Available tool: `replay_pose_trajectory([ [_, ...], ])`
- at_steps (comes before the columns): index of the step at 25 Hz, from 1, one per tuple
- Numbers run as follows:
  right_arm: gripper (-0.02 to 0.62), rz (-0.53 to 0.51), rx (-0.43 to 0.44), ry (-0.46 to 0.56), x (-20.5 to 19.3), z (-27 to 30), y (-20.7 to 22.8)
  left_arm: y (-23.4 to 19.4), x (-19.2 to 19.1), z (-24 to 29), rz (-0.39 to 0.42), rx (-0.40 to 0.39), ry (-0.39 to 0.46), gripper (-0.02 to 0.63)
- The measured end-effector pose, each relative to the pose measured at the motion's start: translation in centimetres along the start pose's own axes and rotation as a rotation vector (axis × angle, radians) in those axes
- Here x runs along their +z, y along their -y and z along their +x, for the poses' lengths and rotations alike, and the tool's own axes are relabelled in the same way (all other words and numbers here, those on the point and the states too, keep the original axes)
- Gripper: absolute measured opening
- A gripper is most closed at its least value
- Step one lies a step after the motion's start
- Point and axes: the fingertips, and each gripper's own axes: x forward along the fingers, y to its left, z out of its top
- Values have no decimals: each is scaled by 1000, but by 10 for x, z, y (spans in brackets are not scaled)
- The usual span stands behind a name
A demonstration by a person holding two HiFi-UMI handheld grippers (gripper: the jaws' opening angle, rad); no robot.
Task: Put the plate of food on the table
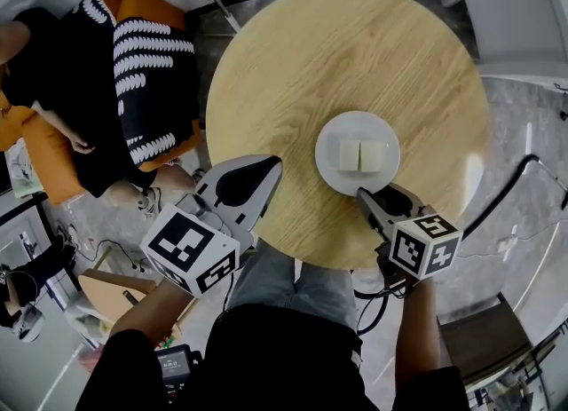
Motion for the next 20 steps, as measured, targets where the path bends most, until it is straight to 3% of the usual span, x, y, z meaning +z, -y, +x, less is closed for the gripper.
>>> replay_pose_trajectory([
  [10, 252, -107, -31, -43, -7, 0, -7, 12, 6, -4, 19, -13, 26, 6],
  [14, 256, -115, -54, -57, -7, -1, -5, 15, 7, -8, 36, -17, 28, 6],
  [20, 256, -250, -174, -112, -16, -5, 5, 24, 10, -12, 46, -25, 43, 6],
])
